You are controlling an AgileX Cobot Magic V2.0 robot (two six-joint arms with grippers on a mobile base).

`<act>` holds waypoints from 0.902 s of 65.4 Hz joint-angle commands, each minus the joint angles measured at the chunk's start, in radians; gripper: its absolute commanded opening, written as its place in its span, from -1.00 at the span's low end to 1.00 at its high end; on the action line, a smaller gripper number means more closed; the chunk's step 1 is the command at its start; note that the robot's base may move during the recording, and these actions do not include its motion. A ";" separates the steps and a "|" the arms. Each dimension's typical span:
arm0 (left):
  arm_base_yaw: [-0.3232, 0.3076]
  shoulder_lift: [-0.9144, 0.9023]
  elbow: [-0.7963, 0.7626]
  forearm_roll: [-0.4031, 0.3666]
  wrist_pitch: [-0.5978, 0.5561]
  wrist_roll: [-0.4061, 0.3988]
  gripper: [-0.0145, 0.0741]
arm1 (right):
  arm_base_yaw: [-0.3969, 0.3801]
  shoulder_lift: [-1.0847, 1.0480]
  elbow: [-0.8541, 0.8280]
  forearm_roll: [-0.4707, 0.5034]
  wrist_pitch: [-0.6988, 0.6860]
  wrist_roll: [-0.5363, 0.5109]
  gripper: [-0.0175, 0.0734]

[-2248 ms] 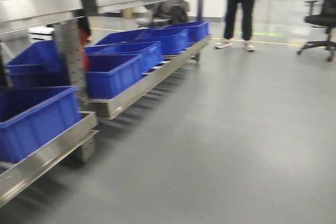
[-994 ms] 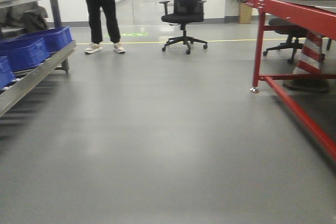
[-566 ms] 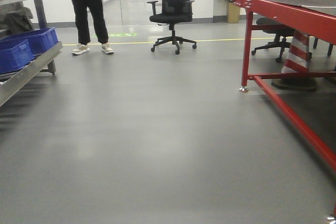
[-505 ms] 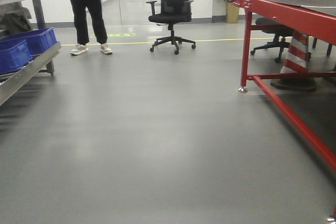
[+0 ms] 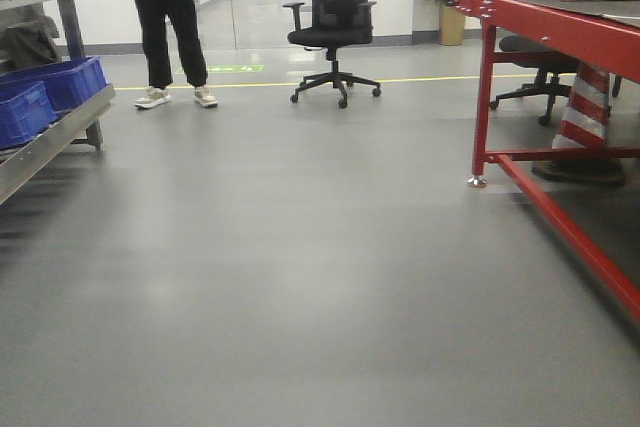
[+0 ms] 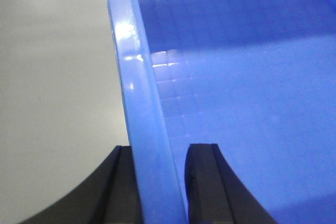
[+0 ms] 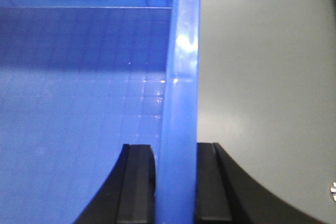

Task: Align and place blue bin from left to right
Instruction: 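Drive across the floor carrying the blue bin in both grippers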

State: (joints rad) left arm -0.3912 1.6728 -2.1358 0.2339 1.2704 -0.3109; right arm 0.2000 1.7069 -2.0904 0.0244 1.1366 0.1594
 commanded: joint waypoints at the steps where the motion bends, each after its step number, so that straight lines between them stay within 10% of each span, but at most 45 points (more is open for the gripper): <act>1: -0.003 -0.029 -0.014 0.007 -0.067 0.019 -0.69 | -0.007 -0.019 -0.014 -0.055 -0.112 -0.022 -0.77; 59: -0.003 -0.029 -0.014 0.007 -0.067 0.019 -0.69 | -0.007 -0.019 -0.014 -0.055 -0.147 -0.022 -0.77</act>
State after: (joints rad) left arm -0.3912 1.6728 -2.1358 0.2339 1.2704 -0.3109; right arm 0.2000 1.7069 -2.0904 0.0244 1.1198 0.1594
